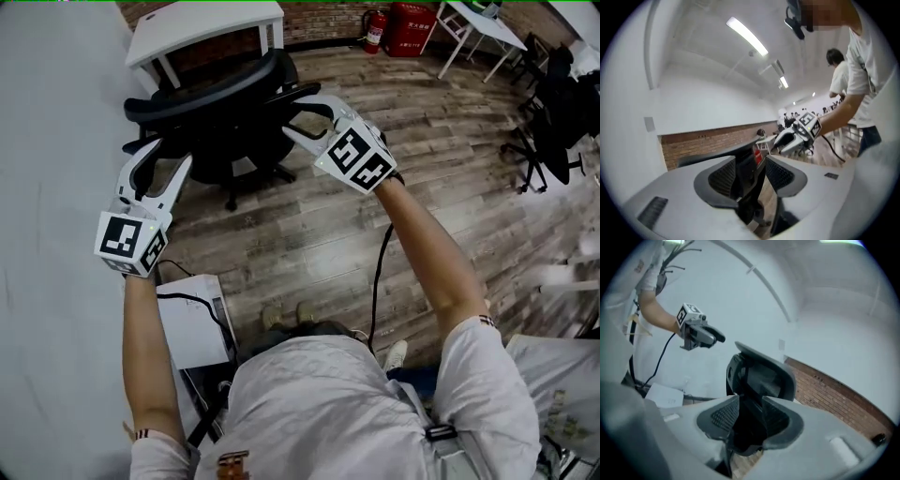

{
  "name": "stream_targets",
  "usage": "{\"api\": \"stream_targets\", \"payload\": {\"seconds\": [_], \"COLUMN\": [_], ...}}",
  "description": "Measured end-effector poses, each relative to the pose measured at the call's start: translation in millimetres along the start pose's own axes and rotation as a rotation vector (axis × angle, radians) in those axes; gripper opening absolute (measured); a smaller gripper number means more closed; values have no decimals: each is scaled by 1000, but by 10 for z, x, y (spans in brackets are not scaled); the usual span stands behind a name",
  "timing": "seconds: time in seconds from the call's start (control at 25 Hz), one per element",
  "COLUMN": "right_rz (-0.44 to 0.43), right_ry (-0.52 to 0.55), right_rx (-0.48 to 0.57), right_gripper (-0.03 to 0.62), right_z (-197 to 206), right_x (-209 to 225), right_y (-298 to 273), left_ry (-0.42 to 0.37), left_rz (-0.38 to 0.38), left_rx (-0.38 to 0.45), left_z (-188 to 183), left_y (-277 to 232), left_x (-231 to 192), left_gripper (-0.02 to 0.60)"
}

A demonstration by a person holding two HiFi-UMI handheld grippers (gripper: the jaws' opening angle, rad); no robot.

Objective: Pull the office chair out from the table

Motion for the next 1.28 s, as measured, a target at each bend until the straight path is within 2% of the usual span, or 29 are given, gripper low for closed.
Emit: {"api": "stream_targets", "payload": {"seconds": [0.16, 0.24, 0.4, 0.76, 1.04, 1.28], "right_rz": [23, 45, 56, -7, -48, -55], "right_ry": [-117, -165, -248, -381, -396, -378], "right_rx": [170, 240, 326, 432, 481, 481], "right_gripper": [79, 39, 3, 3, 2, 2], "right_z": [-372, -504, -660, -914, -1072, -1101], "right_x": [-143, -169, -269, -515, -700, -741], "right_y": [224, 322, 401, 382, 369, 372], "left_ry": [115, 137, 171, 250, 280, 280], "left_rz": [22, 35, 53, 58, 69, 67], "left_rx": [133, 164, 199, 238, 248, 256], "left_z": [-280, -345, -386, -368, -325, -333], "left_y": [69, 63, 49, 22, 51, 58], "left_x": [259, 360, 468, 525, 560, 554], "left_gripper": [161, 146, 111, 0, 0, 0]}}
Point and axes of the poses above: the fingertips, and each gripper's own axes: y backward along the fingers, x to its right, z out of its underside, the point moved 2 cm from there along y, backward along the fingers, and after that the axes turned 3 degrees about -x, right-handed, at the moved point
